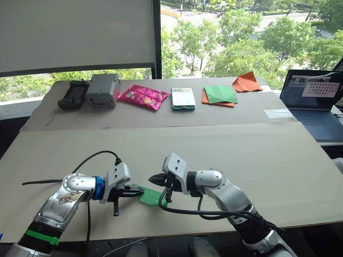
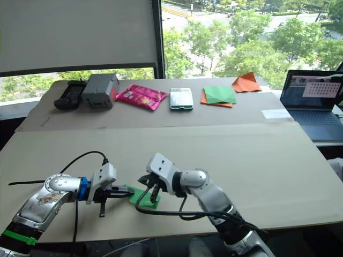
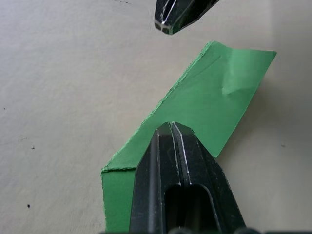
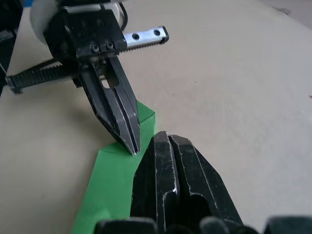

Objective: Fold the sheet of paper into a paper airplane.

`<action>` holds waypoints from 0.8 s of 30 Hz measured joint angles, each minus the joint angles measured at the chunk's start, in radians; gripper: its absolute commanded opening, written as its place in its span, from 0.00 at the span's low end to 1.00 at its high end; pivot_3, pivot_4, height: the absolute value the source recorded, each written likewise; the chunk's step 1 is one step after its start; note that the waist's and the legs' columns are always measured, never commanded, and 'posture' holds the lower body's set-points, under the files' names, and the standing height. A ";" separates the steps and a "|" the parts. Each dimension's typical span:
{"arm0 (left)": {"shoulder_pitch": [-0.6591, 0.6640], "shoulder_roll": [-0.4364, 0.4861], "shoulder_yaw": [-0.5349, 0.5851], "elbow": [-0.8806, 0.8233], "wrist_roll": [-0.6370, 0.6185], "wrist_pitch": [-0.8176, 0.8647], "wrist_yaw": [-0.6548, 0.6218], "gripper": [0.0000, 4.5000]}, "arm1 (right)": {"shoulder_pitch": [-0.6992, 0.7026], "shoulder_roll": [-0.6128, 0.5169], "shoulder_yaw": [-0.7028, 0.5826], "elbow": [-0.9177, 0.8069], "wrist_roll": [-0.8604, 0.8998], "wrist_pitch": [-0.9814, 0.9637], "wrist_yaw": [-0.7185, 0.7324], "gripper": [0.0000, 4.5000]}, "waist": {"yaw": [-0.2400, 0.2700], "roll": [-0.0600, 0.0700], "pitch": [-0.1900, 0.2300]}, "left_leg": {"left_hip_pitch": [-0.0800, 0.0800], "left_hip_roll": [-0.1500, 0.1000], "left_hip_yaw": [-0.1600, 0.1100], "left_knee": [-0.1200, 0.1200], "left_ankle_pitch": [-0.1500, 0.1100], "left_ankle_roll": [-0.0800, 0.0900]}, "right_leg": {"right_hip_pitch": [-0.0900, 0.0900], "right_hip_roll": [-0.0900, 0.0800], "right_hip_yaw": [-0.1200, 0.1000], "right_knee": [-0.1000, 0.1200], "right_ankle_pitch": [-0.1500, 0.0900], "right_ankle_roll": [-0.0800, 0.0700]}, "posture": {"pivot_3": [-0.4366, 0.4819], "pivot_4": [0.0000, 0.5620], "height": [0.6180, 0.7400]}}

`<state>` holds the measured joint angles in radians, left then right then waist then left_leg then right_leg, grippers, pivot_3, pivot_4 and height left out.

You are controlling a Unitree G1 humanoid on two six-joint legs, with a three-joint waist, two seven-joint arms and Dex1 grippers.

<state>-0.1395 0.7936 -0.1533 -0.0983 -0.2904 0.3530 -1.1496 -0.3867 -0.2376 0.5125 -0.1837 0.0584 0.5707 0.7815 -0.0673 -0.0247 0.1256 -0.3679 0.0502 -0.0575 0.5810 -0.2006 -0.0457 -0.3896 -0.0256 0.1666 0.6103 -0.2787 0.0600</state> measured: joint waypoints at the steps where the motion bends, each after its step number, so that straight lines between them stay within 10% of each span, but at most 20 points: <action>1: 0.000 0.000 0.000 0.000 0.000 0.000 0.000 0.00 | 0.001 -0.001 0.017 0.016 -0.006 0.000 0.000 0.01 | 0.000 0.000 0.000 | 0.000 0.000 0.000 0.000 0.000 0.000 | 0.000 0.000 0.000 0.000 0.000 0.000 | 0.48 0.27 1.00; 24: 0.005 0.000 -0.001 -0.004 0.009 -0.001 0.003 0.00 | -0.018 0.026 0.069 0.112 -0.045 -0.016 -0.020 0.01 | -0.002 0.004 -0.005 | 0.000 0.000 0.000 0.000 0.000 0.000 | 0.001 0.000 0.000 0.000 0.000 0.000 | 0.48 0.27 1.00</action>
<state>-0.1343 0.7935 -0.1538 -0.1019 -0.2809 0.3524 -1.1465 -0.4044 -0.2112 0.5811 -0.0715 0.0133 0.5551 0.7614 -0.0698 -0.0208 0.1207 -0.3675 0.0502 -0.0577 0.5811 -0.2005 -0.0456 -0.3891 -0.0254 0.1667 0.6106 -0.2787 0.0600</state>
